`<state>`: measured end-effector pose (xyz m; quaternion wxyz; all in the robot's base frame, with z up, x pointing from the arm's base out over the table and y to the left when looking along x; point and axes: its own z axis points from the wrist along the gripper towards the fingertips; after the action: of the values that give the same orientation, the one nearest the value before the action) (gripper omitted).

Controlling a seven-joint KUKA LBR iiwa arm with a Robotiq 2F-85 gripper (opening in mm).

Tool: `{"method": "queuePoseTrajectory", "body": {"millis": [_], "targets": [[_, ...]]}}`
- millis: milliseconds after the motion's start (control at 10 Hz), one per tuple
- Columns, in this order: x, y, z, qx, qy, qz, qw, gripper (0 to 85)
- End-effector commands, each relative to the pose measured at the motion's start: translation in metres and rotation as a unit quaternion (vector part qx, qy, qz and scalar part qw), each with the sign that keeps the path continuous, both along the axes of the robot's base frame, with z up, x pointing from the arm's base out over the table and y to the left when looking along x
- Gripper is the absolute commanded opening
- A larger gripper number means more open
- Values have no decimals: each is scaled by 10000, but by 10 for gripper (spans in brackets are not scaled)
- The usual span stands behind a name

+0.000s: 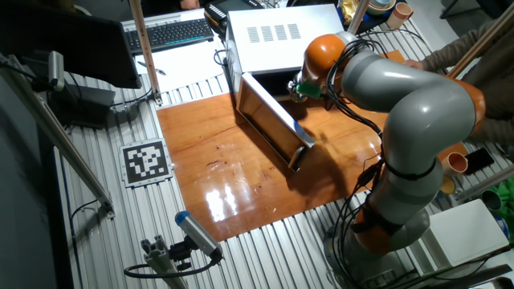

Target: Put the bowl into the microwave

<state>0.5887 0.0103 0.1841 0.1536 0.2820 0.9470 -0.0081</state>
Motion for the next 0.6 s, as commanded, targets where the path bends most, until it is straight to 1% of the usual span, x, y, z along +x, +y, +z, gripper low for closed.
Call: {"method": "queuePoseTrajectory", "body": {"millis": [0,500], "targets": [[17,-1,-2,16,-8,0,10000,0],[140,-11,-54,48,-75,29,10000,0]]}}
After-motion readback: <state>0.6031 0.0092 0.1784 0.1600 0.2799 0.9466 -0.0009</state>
